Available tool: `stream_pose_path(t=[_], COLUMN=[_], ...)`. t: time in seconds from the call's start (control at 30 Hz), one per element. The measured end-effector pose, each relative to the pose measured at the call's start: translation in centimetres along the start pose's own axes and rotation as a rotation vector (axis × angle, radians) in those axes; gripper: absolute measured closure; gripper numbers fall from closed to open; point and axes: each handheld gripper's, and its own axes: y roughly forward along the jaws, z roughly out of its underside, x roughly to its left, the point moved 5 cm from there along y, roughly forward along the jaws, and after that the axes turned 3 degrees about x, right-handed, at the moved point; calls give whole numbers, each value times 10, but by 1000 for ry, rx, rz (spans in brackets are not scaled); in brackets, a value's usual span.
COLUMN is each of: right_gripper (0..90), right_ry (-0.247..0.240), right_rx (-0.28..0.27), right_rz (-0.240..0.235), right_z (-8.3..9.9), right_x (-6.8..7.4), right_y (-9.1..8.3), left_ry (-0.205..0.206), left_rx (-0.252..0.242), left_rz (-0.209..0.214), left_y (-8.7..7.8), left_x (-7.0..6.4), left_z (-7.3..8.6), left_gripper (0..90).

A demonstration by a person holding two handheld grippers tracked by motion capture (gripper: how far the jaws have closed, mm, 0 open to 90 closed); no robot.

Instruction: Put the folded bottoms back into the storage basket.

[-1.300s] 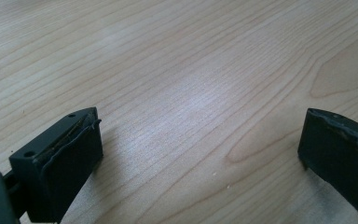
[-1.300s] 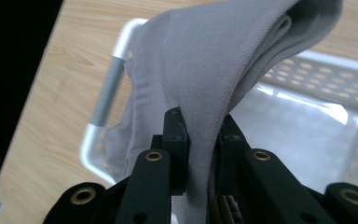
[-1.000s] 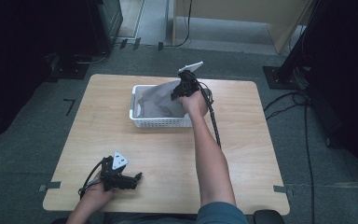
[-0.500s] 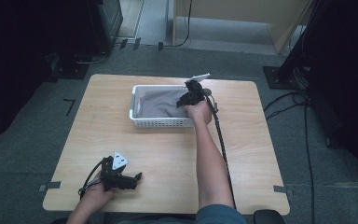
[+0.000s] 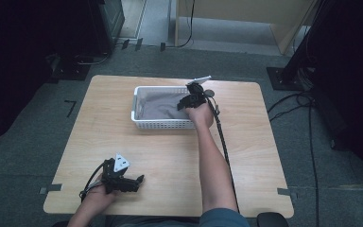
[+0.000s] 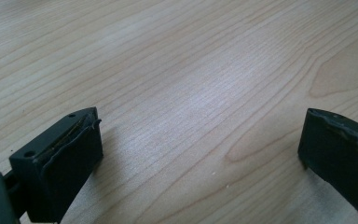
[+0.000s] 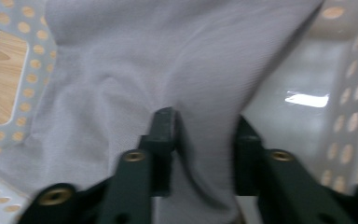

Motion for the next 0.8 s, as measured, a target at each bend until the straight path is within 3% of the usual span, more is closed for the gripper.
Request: stream_pose_path(t=[0.07, 0.17, 0.33, 0.6, 0.67, 0.8], right_gripper=[597, 578, 554, 631, 698, 739], right_ry=[-24, -41, -58, -82, -83, -96], right_rx=[2, -1, -48, -106, -111, -52], right_rz=[20, 12, 6, -12, -34, -35], right_z=[0, -1, -5, -16, -16, -9], right_x=[1, 1, -2, -2, 2, 7], right_y=[-1, -7, -24, -56, -57, -43], left_ry=[0, 0, 1, -1, -2, -2], left_rx=[0, 0, 0, -4, -4, -3], left_rz=[0, 0, -1, -2, -2, -1], left_y=[0, 0, 0, 0, 0, 0], left_x=[0, 0, 0, 0, 0, 0], left_z=[0, 0, 0, 0, 0, 0], left_gripper=[0, 0, 0, 0, 0, 0])
